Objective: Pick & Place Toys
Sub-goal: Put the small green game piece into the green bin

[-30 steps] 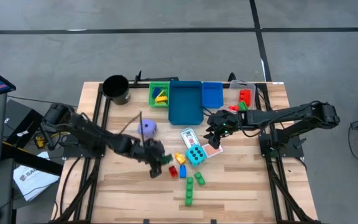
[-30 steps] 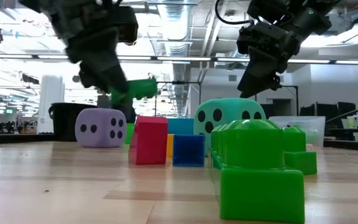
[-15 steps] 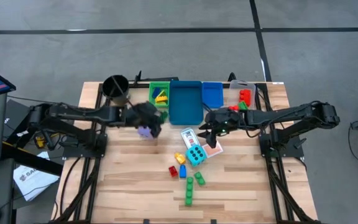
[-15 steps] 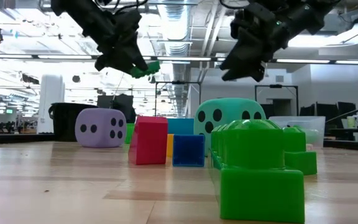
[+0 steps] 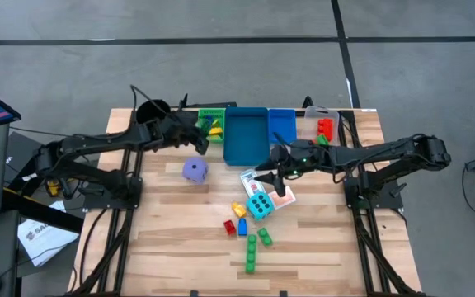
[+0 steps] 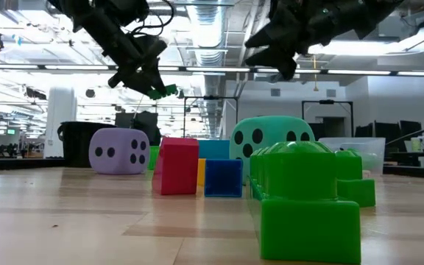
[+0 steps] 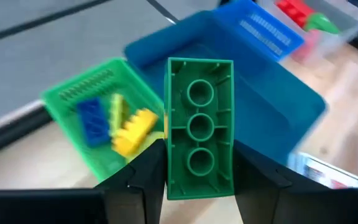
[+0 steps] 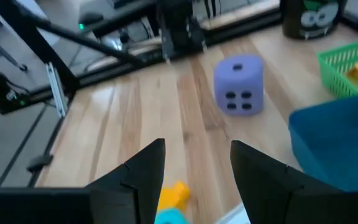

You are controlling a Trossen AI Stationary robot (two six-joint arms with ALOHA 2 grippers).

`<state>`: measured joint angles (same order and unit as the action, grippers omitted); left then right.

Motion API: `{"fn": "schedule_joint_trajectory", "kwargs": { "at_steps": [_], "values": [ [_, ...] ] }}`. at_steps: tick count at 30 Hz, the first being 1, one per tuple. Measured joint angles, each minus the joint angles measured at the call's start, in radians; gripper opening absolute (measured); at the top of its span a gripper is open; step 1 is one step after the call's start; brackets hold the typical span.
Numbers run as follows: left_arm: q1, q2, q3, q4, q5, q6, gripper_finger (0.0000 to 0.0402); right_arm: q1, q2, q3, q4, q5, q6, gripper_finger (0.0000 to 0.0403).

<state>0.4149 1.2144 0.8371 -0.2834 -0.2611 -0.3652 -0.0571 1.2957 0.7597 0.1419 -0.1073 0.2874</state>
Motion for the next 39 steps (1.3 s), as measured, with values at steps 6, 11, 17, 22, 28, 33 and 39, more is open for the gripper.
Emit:
{"fn": "schedule_joint_trajectory", "kwargs": {
  "at_steps": [6,11,17,22,28,33,39],
  "values": [
    [0.125,0.027,0.000,0.091,0.028,0.091,0.0143,-0.035,0.000,0.000,0.100,0.008,0.080,0.0179],
    [0.215,0.110,0.000,0.218,0.121,0.124,0.0144,-0.066,0.000,0.000,0.123,0.056,0.165,0.0179],
    [0.270,0.243,0.000,0.261,0.182,0.125,0.0144,-0.067,0.000,0.000,0.128,0.104,0.185,0.0179],
    [0.278,0.338,0.000,0.294,0.240,0.125,0.0144,-0.068,0.000,0.000,0.120,0.108,0.222,0.0179],
    [0.277,0.400,0.000,0.364,0.260,0.123,0.0145,-0.067,0.000,0.000,0.113,0.108,0.222,0.0179],
    [0.277,0.404,0.000,0.369,0.239,0.122,0.0160,-0.067,0.000,0.000,0.094,0.108,0.222,0.0179],
    [0.277,0.404,0.000,0.371,0.235,0.122,0.0179,-0.067,0.000,0.000,0.093,0.108,0.221,0.0179]
  ]
}}
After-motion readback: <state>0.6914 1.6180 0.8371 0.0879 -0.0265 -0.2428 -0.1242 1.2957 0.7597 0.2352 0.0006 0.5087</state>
